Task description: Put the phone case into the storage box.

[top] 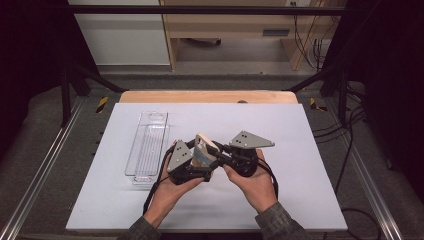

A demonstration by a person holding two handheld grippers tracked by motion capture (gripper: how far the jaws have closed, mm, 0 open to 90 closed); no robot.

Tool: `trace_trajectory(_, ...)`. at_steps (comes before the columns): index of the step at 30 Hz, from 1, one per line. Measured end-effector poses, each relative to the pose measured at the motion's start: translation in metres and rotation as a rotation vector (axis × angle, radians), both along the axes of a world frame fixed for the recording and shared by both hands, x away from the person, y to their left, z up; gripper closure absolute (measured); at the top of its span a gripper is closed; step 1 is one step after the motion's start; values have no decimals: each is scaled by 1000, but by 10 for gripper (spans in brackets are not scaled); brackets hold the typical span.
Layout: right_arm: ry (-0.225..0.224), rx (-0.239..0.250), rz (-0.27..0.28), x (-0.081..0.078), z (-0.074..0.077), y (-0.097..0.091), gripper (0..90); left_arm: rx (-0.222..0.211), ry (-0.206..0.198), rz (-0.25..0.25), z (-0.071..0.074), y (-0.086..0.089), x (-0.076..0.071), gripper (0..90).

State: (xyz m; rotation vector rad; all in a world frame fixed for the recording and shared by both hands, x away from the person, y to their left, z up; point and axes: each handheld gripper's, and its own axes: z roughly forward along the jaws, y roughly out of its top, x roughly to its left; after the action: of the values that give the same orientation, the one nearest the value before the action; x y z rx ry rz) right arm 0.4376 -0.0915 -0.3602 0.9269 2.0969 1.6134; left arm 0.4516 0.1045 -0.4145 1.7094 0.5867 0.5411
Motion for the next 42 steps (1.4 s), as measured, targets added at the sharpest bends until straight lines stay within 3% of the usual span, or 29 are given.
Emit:
trace_trajectory(11,1,-4,3,0,0,1,789,17,12,5,2,1,-1,101)
trace_trajectory(29,-2,5,15,0,2,0,779,26,-17,17,4,0,-3,107)
trace_trajectory(37,-17,20,-14,-5,8,-5,572,21,-13,26,4,2,-2,108)
trace_trajectory(42,-58,25,-60,-11,20,-15,405,14,-16,29,3,4,-2,107)
